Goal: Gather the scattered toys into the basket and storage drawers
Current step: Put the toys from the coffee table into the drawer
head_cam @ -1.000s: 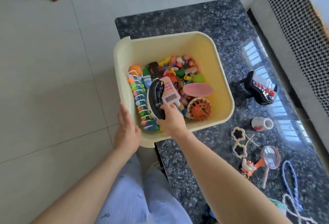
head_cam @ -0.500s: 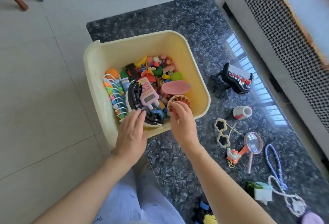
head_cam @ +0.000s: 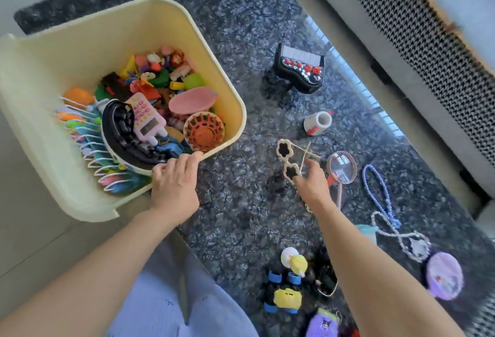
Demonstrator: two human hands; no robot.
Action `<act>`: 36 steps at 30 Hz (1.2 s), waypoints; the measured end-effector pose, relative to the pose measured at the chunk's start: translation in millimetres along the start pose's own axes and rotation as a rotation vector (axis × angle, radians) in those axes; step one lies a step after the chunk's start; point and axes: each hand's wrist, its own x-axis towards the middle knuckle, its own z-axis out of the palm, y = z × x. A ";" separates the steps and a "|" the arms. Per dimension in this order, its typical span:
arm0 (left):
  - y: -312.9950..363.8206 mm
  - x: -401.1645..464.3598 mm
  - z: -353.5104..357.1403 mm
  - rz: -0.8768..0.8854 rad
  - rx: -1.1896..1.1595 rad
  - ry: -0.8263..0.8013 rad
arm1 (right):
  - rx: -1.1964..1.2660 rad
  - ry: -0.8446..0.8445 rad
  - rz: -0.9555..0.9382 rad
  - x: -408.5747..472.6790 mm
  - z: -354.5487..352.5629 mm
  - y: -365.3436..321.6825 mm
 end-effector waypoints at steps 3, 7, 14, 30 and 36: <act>2.9 1.8 -5.1 -0.014 0.034 -0.073 | -0.039 -0.074 0.069 8.5 11.7 2.3; 1.5 2.2 -10.5 -0.001 0.009 -0.125 | -0.127 -0.017 0.047 0.0 27.2 0.9; -5.5 2.7 -16.8 -0.013 -0.311 -0.130 | 0.608 0.104 -0.092 -75.7 18.5 -46.3; -9.9 -14.1 -89.0 -0.353 -1.937 0.000 | 0.848 -0.213 -0.153 -170.0 2.1 -127.7; -28.8 -6.8 -98.5 -0.240 -1.914 0.082 | 0.764 -0.437 -0.284 -149.7 -9.3 -159.7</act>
